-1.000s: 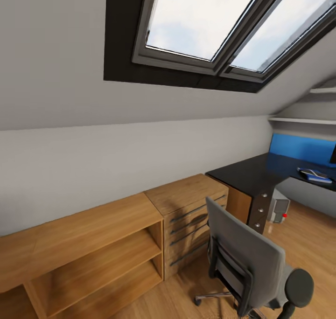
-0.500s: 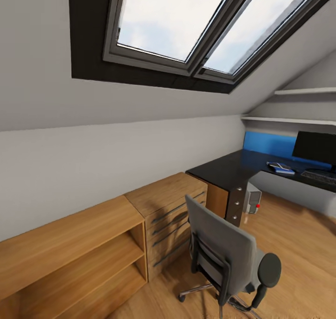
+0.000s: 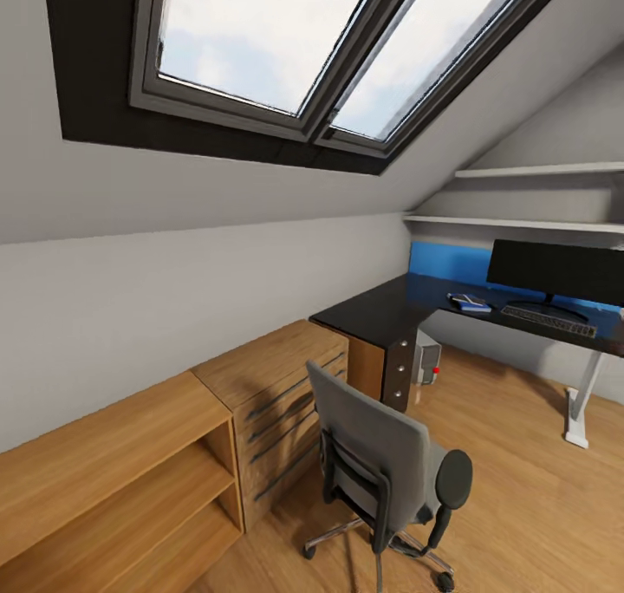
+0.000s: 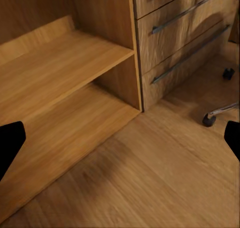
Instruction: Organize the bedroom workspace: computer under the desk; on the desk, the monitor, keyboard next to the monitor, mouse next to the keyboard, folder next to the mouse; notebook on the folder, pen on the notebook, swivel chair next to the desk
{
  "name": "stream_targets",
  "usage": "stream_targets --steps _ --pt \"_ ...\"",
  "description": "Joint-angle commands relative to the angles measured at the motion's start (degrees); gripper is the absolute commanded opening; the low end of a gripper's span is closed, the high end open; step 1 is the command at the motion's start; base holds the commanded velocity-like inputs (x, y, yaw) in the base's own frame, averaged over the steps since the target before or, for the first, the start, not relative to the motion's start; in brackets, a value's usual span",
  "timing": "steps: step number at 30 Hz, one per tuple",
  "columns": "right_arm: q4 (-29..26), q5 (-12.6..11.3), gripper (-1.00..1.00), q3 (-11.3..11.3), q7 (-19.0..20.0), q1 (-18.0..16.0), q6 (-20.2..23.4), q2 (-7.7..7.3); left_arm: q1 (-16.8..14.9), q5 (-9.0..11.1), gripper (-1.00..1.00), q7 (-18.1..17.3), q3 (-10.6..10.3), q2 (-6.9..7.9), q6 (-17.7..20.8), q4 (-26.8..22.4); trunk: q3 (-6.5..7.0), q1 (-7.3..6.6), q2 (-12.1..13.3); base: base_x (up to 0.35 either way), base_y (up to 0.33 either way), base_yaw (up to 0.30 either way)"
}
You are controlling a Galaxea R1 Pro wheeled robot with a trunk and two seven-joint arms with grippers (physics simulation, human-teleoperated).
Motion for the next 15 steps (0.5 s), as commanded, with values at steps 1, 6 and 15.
stream_targets --steps 1,6,15 --pt "0.1 0.5 1.0 0.0 -0.6 -0.1 0.1 0.02 0.0 0.3 1.0 0.3 -0.5 0.0 -0.1 0.0 -0.09 0.01 -0.1 0.0 0.0 -0.294" --pt "0.1 0.5 1.0 0.0 -0.6 -0.1 0.4 0.02 0.0 0.3 1.0 0.3 -0.5 0.0 -0.1 0.0 -0.11 0.01 -0.1 0.0 0.0 -0.294" --pt "-0.4 0.5 1.0 -0.1 -0.6 -0.1 0.5 0.02 0.0 0.3 1.0 0.3 -0.5 0.0 -0.1 0.0 -0.44 0.01 -0.1 0.0 0.0 -0.261"
